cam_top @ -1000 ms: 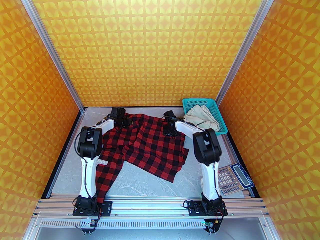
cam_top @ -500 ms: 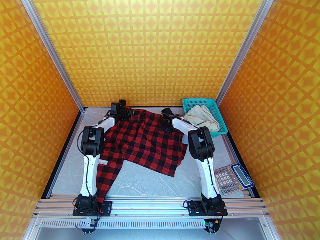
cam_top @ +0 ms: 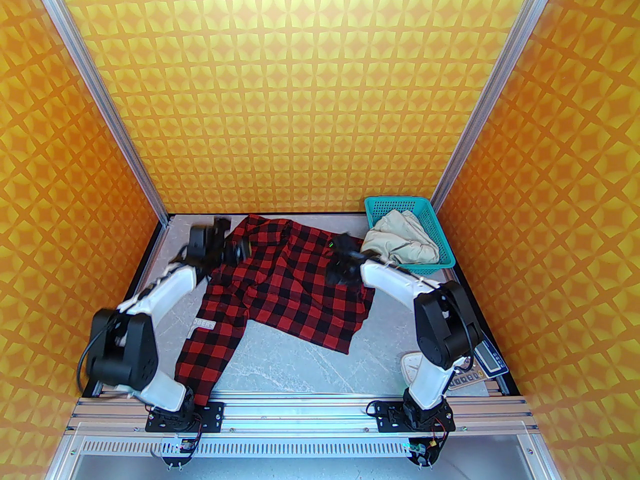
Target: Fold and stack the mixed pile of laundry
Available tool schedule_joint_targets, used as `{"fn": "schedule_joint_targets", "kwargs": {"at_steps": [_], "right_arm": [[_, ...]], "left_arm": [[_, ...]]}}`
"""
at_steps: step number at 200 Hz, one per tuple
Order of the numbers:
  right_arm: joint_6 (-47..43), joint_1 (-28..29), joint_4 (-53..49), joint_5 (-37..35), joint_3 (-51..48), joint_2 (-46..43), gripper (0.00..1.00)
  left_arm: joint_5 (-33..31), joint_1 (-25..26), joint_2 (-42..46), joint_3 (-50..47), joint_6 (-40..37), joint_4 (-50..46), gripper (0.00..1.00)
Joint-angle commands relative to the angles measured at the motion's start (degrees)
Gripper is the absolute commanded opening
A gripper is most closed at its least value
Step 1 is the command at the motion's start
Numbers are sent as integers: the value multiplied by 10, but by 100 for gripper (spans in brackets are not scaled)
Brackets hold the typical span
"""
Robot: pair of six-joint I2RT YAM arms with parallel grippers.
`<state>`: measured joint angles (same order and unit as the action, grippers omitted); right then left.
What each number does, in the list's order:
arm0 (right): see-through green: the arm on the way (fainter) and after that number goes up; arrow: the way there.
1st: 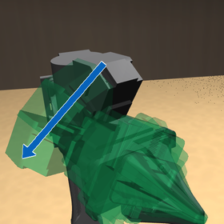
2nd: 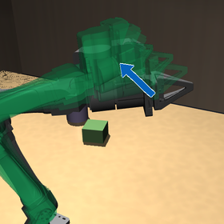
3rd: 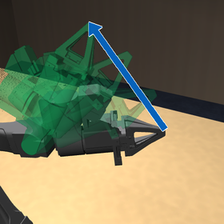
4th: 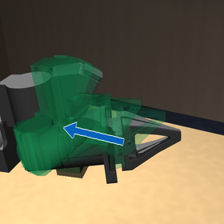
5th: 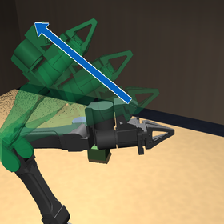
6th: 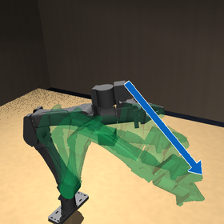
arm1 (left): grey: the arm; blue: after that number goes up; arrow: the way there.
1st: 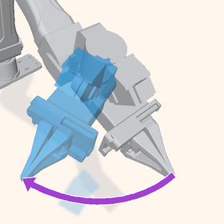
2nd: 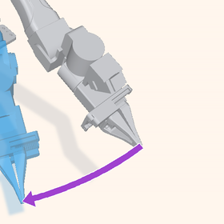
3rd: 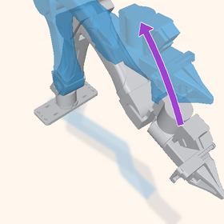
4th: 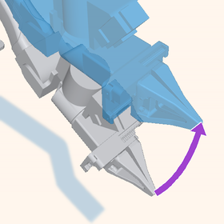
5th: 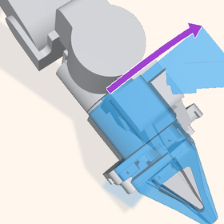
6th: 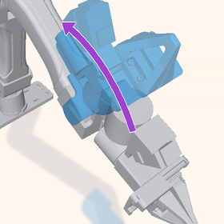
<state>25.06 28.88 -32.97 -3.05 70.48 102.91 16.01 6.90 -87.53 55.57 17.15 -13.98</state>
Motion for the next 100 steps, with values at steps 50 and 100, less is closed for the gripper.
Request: {"fn": "schedule_joint_targets", "kwargs": {"at_steps": [50, 100], "right_arm": [[1, 11, 2, 6, 34, 38, 46], [-21, 4, -19, 15, 122, 98, 46]], "left_arm": [[-78, -96, -1, -99, 34, -33, 70], [-45, -147, -65, -85, 82, -33, 69]]}}
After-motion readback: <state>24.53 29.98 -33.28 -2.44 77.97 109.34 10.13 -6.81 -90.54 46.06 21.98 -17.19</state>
